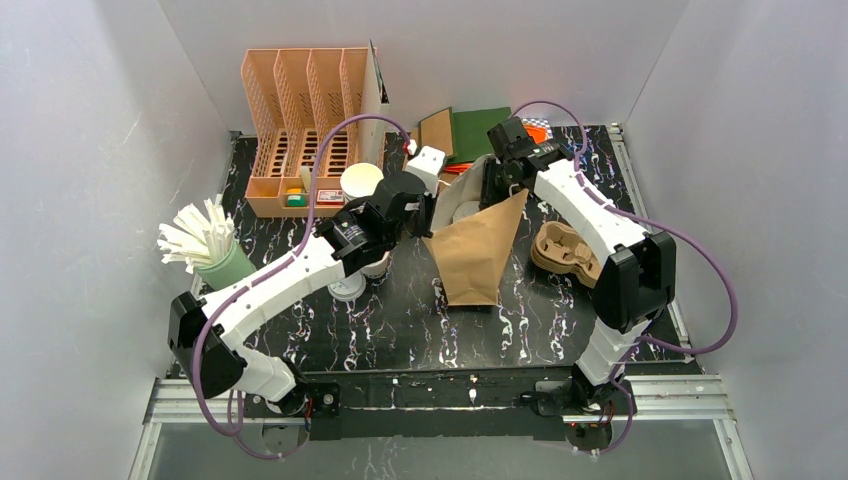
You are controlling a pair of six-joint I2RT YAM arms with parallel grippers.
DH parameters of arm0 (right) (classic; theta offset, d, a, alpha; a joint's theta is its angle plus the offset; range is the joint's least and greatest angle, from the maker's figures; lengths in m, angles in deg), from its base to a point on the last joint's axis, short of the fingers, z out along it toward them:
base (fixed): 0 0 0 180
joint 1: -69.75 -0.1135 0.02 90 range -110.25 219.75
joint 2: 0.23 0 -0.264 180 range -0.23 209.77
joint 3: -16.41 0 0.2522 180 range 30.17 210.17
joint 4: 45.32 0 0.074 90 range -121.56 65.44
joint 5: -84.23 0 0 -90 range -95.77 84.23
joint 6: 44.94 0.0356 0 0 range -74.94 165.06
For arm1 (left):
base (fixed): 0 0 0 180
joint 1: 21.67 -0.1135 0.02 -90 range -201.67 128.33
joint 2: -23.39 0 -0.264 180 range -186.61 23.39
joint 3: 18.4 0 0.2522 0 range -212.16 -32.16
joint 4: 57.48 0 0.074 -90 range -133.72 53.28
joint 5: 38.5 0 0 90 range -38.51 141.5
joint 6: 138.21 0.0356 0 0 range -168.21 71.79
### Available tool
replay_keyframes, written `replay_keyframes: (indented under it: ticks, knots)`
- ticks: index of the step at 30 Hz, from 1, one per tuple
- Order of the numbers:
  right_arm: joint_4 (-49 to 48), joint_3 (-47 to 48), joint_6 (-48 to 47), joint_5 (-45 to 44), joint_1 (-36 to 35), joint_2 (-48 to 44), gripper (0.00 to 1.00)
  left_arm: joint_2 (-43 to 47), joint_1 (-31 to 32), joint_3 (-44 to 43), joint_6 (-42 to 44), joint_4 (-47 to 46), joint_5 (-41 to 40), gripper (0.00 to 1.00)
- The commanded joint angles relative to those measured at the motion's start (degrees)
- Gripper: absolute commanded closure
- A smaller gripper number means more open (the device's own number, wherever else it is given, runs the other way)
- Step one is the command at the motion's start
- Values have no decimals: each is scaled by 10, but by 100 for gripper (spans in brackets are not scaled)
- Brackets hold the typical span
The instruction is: Pack the takeout coffee
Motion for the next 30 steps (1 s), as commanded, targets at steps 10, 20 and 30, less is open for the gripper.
replay_keyframes:
  ticks: [10,20,30]
  knots:
    - [-89,-4,-71,-103,-50,-15,40,-20,-3,-103,33,61,0,100]
    - [-106,0,-79,-110,-63,6,56,-27,-3,-162,20,80,17,59]
    - [-156,-26,-98,-50,-63,2,61,-41,-4,-270,8,73,31,56]
